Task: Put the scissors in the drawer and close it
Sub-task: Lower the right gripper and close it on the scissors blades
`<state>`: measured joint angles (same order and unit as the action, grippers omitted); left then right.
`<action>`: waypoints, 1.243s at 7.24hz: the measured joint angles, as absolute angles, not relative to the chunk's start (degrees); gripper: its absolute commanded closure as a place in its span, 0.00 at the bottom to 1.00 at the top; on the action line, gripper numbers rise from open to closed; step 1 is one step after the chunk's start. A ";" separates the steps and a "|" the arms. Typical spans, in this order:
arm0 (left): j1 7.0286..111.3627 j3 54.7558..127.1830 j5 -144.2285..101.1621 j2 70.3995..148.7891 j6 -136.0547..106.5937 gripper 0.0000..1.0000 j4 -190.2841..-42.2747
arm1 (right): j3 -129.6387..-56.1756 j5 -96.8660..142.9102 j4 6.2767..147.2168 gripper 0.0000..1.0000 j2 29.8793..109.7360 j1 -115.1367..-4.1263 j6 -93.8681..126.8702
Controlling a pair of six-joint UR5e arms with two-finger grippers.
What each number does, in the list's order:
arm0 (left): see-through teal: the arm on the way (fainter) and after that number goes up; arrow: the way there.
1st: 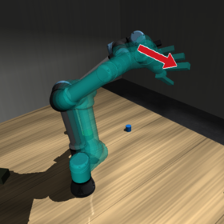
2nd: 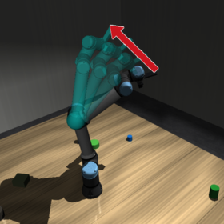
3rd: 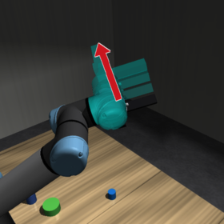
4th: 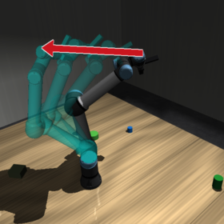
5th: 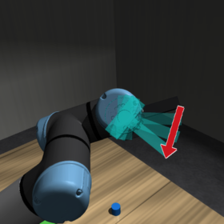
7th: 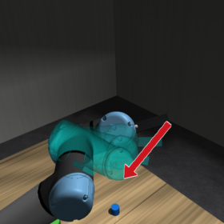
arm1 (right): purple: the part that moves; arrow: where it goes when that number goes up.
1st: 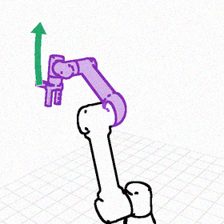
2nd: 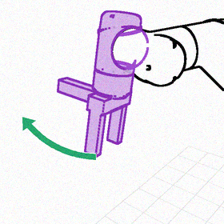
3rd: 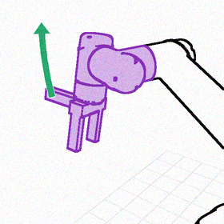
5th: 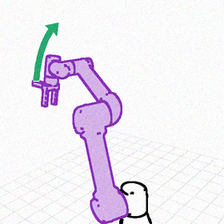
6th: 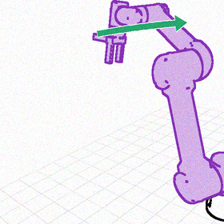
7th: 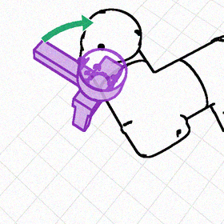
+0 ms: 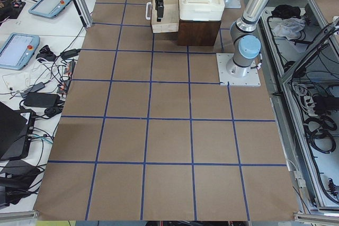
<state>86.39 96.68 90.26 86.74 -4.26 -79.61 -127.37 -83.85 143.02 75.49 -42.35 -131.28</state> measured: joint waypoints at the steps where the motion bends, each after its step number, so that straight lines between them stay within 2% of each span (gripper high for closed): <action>1: 86.40 96.68 90.26 86.81 -4.24 0.00 -79.57 | -127.31 -83.90 143.01 0.11 75.36 -42.70 -131.35; 4: 86.32 96.68 90.26 86.86 -4.16 0.00 -79.46 | -127.12 -84.17 143.00 0.18 75.22 -44.24 -131.23; 9: 86.14 96.68 90.26 87.04 -4.13 0.00 -79.27 | -126.50 -84.95 142.99 0.57 74.89 -44.38 -131.23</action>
<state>86.14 96.68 90.26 87.04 -4.13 -79.27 -126.50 -84.95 142.99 74.89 -44.38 -131.23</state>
